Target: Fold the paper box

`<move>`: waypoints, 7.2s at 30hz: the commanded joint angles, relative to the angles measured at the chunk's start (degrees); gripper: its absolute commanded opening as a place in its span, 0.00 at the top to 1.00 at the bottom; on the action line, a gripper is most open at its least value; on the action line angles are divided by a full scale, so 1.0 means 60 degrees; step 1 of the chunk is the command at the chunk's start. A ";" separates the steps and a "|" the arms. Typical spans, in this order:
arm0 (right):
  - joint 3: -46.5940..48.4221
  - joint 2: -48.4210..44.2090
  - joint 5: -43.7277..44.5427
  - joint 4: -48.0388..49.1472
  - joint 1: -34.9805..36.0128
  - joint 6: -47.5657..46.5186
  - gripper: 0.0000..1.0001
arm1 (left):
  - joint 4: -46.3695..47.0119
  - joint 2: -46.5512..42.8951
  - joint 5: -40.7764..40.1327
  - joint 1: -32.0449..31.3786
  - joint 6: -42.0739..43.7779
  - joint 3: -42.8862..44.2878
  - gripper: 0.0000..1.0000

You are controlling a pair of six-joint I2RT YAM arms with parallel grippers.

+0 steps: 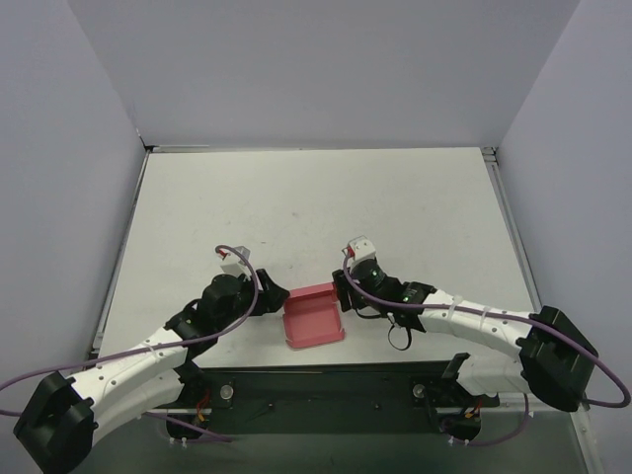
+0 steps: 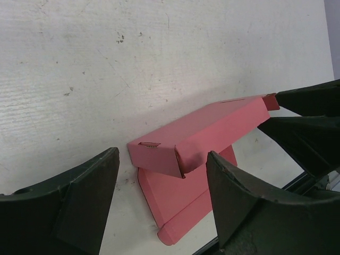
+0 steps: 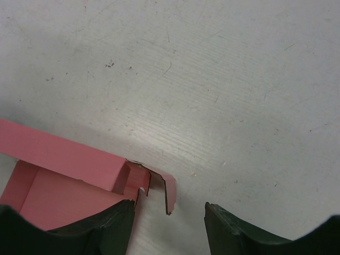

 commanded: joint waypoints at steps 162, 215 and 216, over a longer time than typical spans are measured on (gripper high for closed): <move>-0.1880 0.0184 -0.1784 0.3579 -0.0557 -0.2640 0.37 | 0.5062 0.3035 0.0612 0.0153 0.4367 -0.0994 0.36; -0.1646 0.1019 -0.3601 0.5630 -0.0791 -0.3958 0.62 | 0.5824 0.4706 -0.0193 -0.0462 0.5276 -0.0364 0.79; -0.1617 0.1063 -0.3615 0.5630 -0.0791 -0.3958 0.62 | 0.5839 0.4720 -0.0208 -0.0492 0.5291 -0.0350 0.79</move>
